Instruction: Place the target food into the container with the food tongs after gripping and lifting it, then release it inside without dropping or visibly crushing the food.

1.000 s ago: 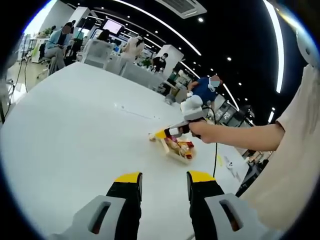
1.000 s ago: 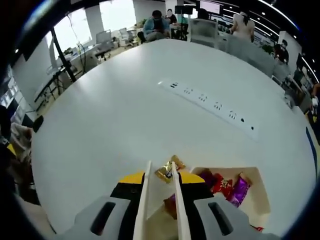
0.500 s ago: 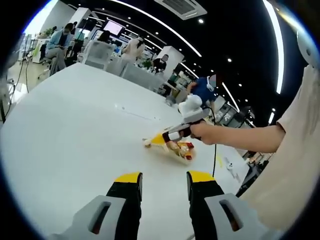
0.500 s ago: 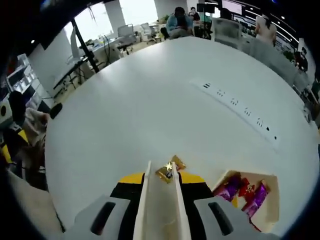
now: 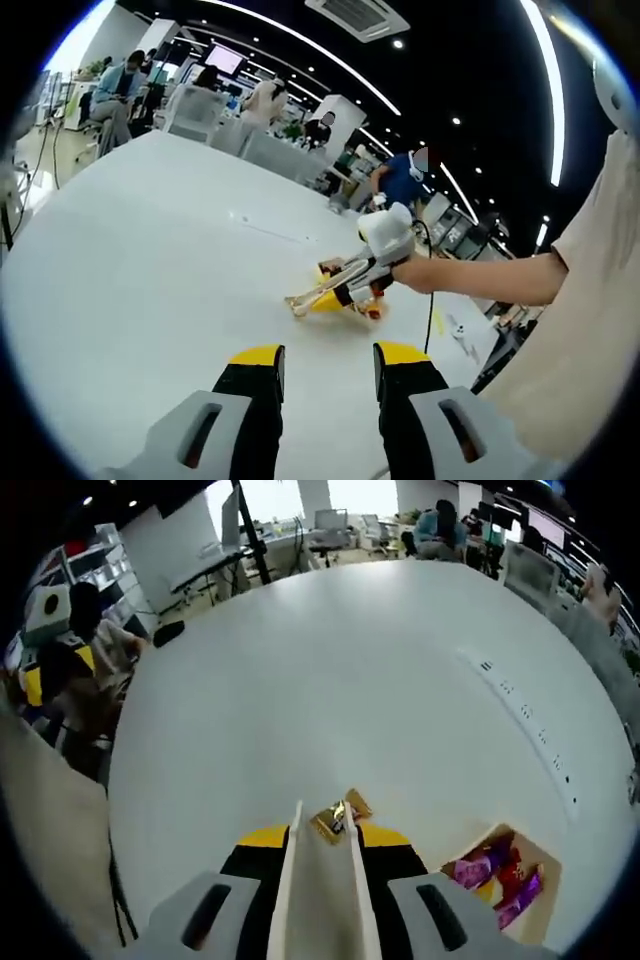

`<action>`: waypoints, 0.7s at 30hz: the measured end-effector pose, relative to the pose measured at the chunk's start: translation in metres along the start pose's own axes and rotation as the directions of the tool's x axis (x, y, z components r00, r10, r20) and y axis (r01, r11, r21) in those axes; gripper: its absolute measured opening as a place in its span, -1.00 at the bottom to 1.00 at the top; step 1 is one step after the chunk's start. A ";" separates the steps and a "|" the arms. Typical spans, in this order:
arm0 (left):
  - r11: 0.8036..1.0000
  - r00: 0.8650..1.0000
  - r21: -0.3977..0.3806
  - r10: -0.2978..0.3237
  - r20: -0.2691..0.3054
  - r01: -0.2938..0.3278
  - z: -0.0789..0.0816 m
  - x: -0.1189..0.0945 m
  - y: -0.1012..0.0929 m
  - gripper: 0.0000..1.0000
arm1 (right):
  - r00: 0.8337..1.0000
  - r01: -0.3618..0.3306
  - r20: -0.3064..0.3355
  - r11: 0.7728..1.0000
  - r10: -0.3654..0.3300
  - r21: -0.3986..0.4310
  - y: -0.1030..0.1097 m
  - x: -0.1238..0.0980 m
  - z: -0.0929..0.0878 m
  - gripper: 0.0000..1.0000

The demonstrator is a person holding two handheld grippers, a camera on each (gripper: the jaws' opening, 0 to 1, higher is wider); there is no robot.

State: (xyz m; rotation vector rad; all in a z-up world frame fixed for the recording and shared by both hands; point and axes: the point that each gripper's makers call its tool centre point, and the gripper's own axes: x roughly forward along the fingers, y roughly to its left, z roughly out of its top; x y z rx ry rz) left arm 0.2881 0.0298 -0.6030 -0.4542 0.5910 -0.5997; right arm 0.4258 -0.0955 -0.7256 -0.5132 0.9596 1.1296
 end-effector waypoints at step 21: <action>0.999 0.999 0.027 -0.042 -0.002 0.042 -0.002 -0.009 -0.010 -0.30 | 0.964 0.201 0.105 0.928 -0.245 0.314 -0.003 -0.021 0.008 -0.49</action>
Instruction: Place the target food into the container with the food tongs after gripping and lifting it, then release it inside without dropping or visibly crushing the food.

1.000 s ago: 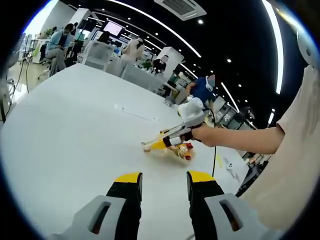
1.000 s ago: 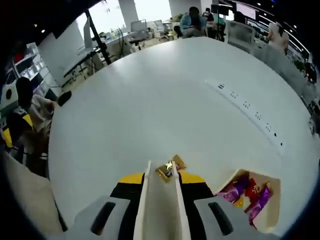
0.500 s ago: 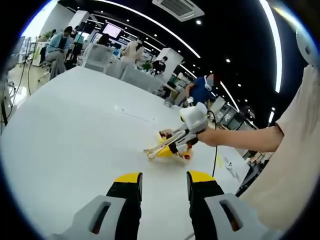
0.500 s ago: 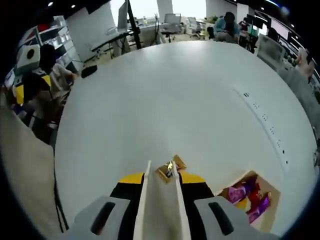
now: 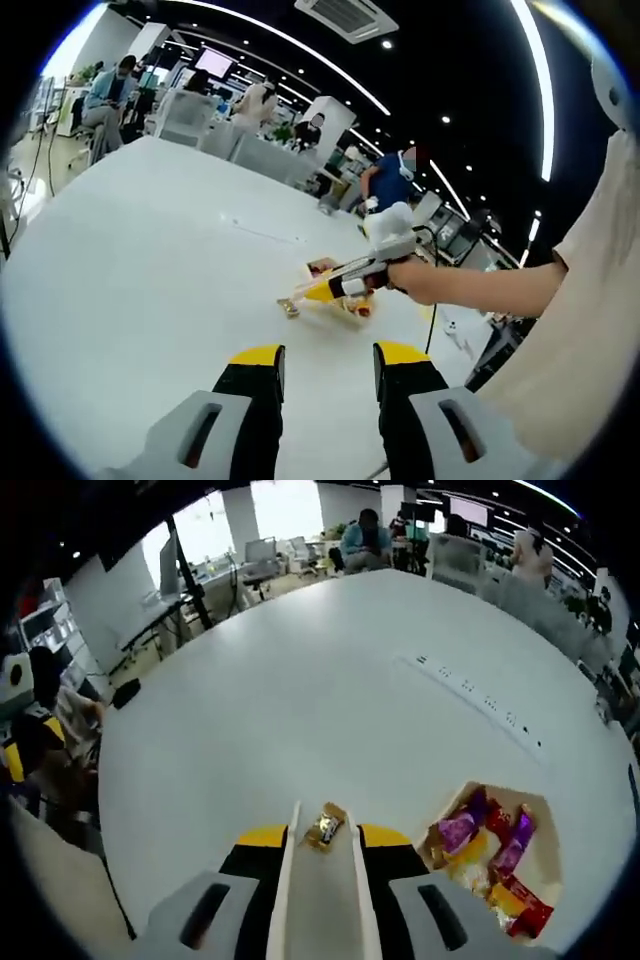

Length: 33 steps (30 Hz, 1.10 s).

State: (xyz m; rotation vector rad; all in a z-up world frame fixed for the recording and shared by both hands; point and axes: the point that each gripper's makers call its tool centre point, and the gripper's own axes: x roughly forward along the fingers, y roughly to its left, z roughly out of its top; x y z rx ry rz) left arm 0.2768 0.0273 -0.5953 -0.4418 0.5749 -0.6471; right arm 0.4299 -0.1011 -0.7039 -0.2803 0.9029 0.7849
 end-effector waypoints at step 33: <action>0.999 0.998 0.005 -0.043 -0.056 0.043 0.003 -0.010 0.023 -0.30 | 0.977 0.213 -0.017 0.962 -0.213 0.172 -0.015 0.024 -0.019 -0.50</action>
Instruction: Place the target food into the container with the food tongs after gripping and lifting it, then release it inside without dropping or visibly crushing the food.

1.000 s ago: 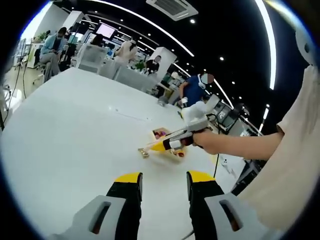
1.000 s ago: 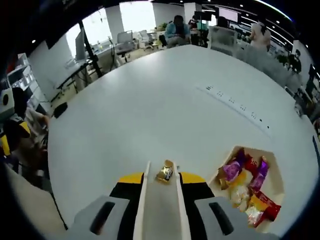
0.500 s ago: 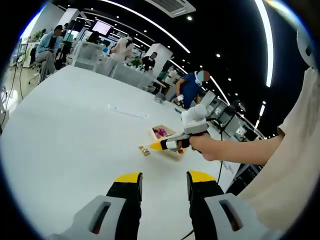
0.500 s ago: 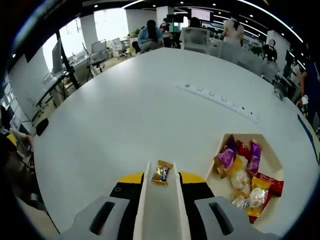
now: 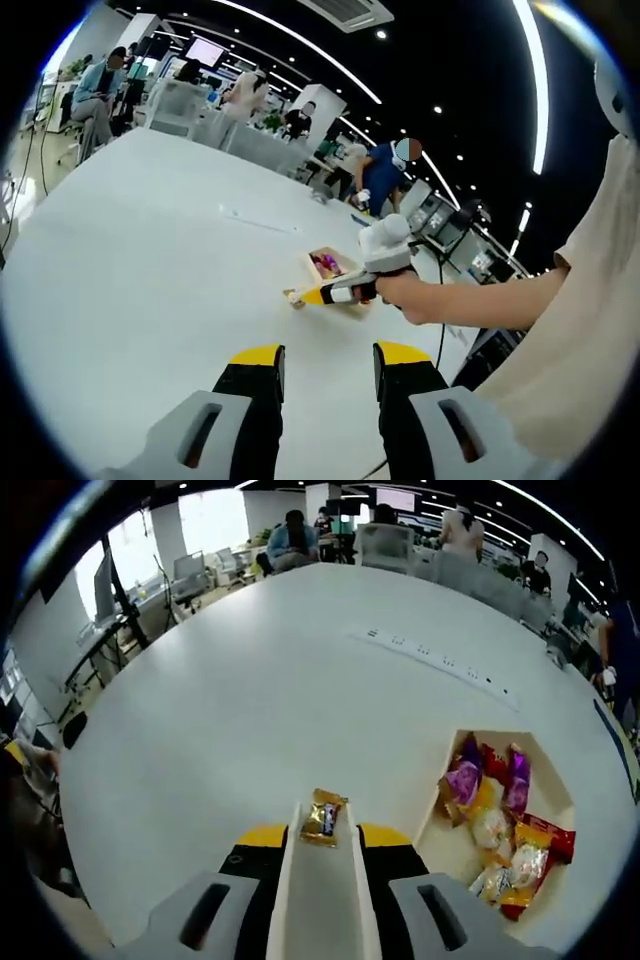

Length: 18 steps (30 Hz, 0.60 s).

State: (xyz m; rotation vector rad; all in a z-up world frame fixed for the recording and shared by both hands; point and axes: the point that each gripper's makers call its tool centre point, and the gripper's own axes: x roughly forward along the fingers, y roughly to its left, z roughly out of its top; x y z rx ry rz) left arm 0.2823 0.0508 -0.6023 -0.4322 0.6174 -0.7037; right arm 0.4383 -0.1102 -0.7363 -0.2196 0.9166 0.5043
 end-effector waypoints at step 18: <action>1.000 1.000 -0.006 -0.006 -0.003 0.006 0.002 0.003 0.002 -0.31 | 0.999 -0.040 -0.011 0.999 0.040 0.015 0.007 -0.004 -0.002 -0.56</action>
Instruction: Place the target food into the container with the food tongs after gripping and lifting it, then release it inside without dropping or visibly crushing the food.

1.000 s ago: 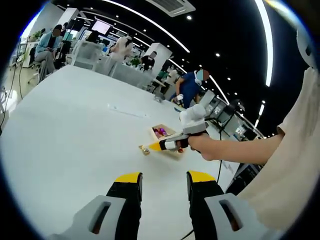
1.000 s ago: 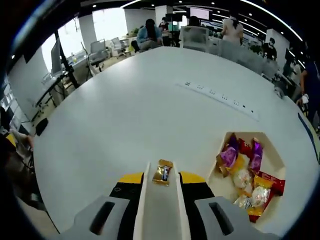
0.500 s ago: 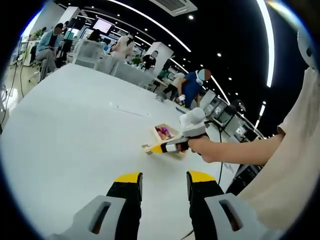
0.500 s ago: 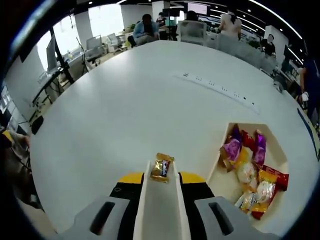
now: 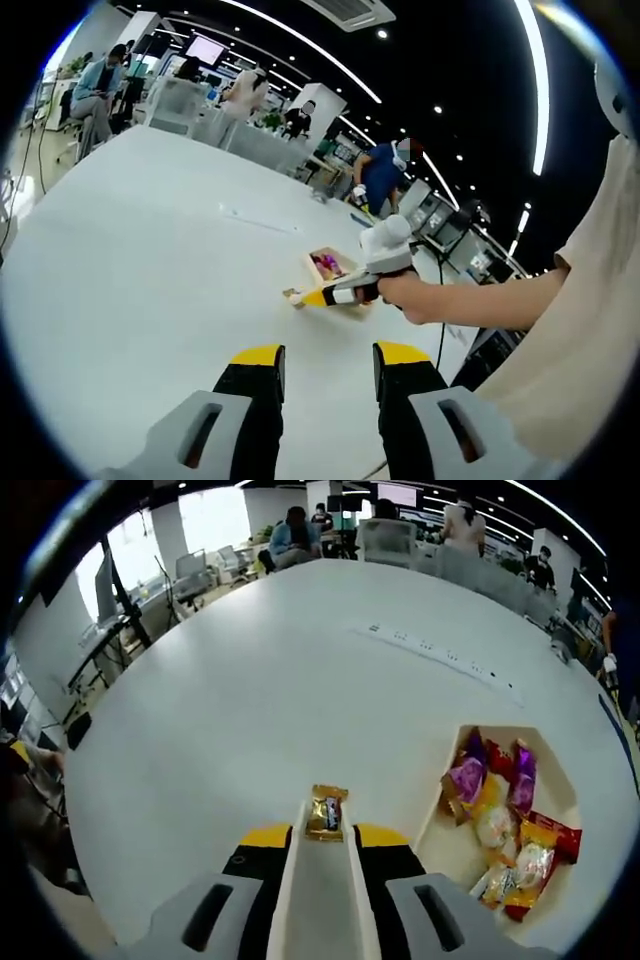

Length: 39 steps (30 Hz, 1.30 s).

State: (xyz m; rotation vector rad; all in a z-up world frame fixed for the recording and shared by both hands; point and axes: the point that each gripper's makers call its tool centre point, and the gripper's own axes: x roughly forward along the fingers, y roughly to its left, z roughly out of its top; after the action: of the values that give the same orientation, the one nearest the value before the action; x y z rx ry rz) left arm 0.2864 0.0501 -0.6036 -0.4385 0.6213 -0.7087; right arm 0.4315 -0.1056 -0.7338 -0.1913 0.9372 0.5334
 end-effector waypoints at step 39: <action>1.000 1.000 0.005 0.004 0.020 -0.005 0.003 -0.003 0.000 -0.29 | 0.995 -0.029 0.093 0.999 0.031 -0.021 -0.002 -0.023 0.042 -0.58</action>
State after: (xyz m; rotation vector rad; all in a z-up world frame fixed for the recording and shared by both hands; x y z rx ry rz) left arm 0.2868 0.0529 -0.6000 -0.4391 0.6012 -0.7006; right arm 0.4510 -0.0996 -0.6907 -0.1692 0.8448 0.5745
